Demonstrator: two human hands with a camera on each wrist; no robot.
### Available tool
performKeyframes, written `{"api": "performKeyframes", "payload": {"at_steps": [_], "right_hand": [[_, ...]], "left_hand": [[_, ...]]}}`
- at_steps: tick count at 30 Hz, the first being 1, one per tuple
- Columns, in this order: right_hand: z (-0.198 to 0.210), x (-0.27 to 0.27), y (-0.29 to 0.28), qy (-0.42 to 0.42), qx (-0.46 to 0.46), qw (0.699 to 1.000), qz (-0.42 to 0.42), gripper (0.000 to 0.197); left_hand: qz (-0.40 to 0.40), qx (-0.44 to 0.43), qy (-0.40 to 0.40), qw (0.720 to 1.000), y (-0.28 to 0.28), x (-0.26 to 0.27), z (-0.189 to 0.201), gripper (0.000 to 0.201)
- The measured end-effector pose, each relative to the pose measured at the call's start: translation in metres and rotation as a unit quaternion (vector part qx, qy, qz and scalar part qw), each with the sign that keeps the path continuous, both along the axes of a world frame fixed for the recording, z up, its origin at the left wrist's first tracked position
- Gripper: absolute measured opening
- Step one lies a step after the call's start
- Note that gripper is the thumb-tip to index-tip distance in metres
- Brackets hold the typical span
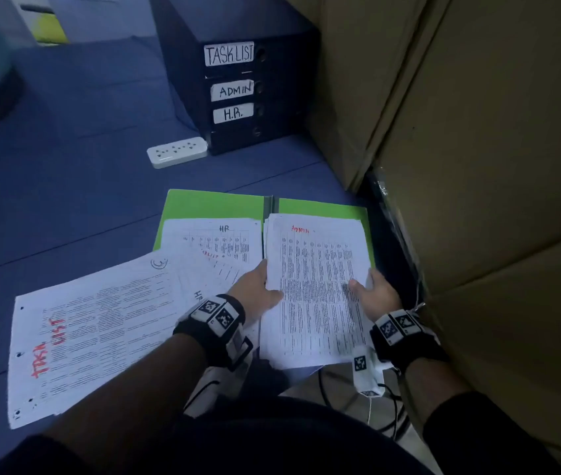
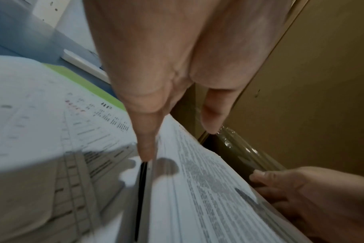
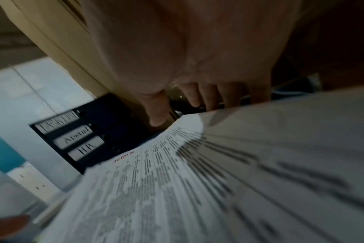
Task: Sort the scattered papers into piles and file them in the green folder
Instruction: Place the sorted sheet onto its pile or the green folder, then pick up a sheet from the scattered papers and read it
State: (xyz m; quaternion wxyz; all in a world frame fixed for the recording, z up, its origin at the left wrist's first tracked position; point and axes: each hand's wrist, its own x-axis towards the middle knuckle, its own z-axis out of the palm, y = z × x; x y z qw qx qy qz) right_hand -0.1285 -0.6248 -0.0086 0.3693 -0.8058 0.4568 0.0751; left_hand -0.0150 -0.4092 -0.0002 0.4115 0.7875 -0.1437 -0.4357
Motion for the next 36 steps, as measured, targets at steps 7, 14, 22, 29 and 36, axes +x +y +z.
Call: {"api": "performKeyframes", "payload": {"at_steps": [7,14,22,29,36], "right_hand": [[0.016,0.035,0.029,-0.129,-0.083,0.987,0.036,0.039],[0.022,0.093,0.143,-0.115,0.045,0.949,0.289,0.029],[-0.032,0.106,0.270,0.092,0.007,0.936,0.340,0.059],[-0.027,0.099,0.312,0.016,0.070,0.970,0.232,0.025],[0.035,0.083,0.305,-0.124,0.236,0.918,0.293,0.008]], "left_hand": [[0.189,-0.057,-0.050,0.979,0.060,0.022,0.001,0.059],[0.301,0.096,-0.159,0.935,0.185,0.027,-0.003,0.050],[0.173,0.224,-0.095,0.954,0.284,0.006,-0.034,0.062],[0.160,0.168,-0.102,0.967,0.317,0.005,-0.039,0.059],[0.166,0.124,-0.233,0.950,0.341,0.039,-0.013,0.089]]}}
